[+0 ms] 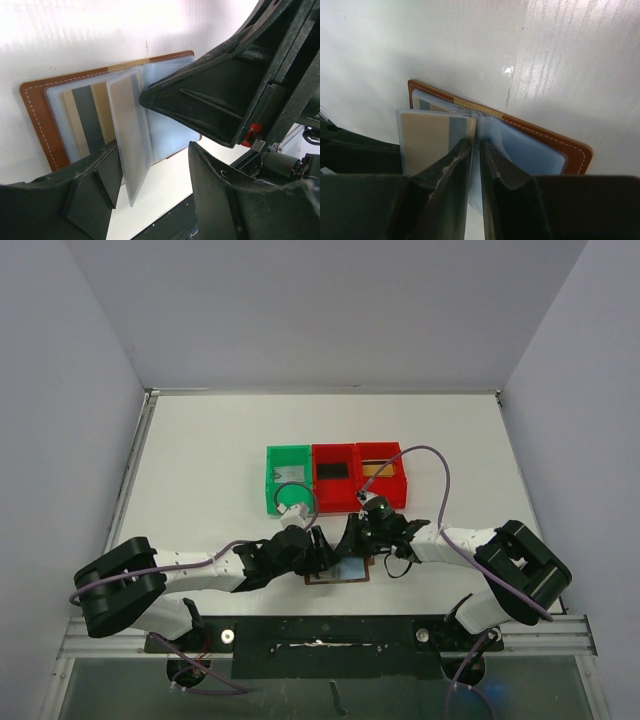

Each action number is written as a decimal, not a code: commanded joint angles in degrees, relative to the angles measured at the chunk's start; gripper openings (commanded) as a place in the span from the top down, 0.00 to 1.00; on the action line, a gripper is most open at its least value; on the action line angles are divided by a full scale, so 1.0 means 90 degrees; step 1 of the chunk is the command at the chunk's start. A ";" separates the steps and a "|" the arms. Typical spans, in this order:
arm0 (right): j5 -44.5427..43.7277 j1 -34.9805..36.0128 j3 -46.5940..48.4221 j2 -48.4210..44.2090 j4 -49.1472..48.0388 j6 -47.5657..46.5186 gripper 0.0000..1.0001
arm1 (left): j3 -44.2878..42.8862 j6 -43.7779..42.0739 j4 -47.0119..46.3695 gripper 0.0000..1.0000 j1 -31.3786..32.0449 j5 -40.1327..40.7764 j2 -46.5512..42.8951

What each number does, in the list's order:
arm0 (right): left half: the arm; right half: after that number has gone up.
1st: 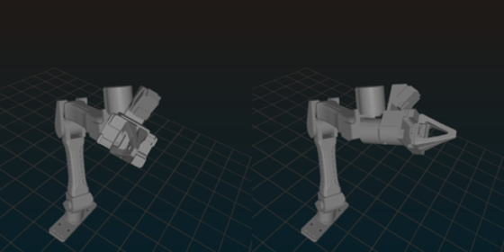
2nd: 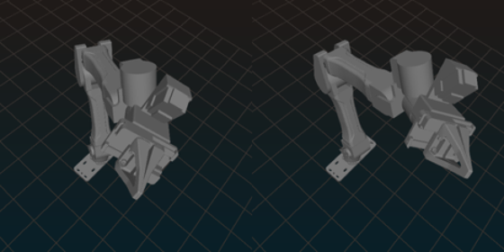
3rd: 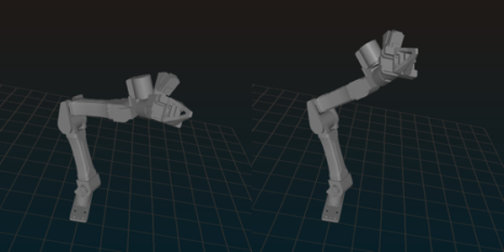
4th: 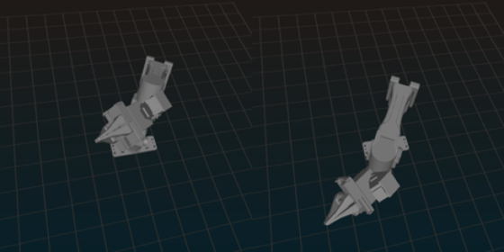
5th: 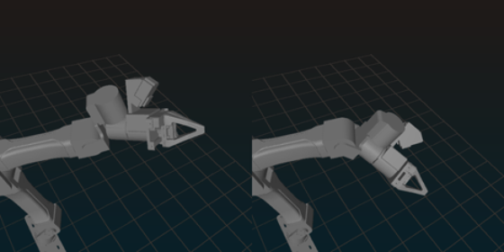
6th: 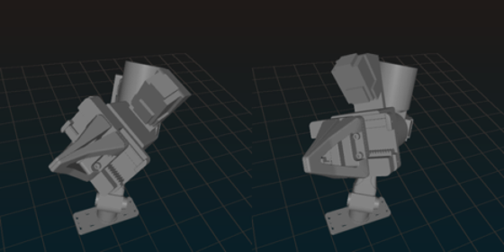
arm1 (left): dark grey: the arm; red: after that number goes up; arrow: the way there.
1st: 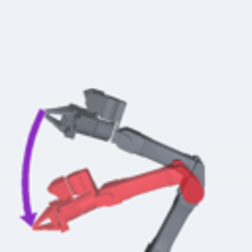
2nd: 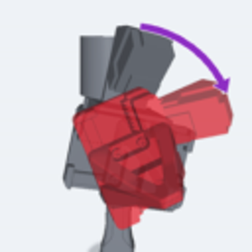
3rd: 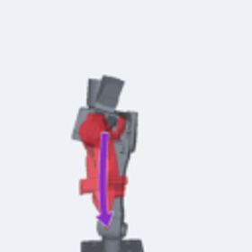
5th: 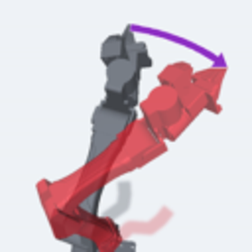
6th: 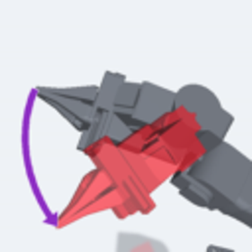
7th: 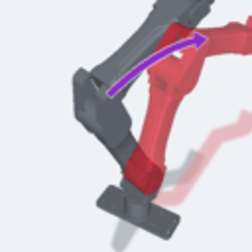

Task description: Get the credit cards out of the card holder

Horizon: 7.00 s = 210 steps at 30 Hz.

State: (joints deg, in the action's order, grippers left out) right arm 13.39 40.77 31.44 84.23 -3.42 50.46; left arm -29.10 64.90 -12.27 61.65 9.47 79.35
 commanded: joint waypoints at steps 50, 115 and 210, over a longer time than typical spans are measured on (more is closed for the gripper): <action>0.0333 -0.0918 -0.0262 -0.1936 0.0983 -0.0605 0.75 | -0.0448 -0.0034 -0.0144 0.37 -0.0028 0.0297 -0.0067; -0.0110 -0.0888 -0.0819 -0.0904 0.0905 -0.0595 0.90 | -0.1426 -0.0061 0.0670 0.43 0.0182 0.0286 0.1059; 0.0091 -0.0873 -0.0696 -0.1015 0.0888 -0.0664 0.91 | 0.0306 0.1229 -0.1203 1.00 0.0084 0.0373 0.0355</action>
State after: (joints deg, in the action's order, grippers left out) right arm 15.07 32.67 24.64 74.67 0.60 46.72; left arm -26.11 76.14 -21.41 62.89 12.97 84.42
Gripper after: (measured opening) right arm 0.093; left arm 0.007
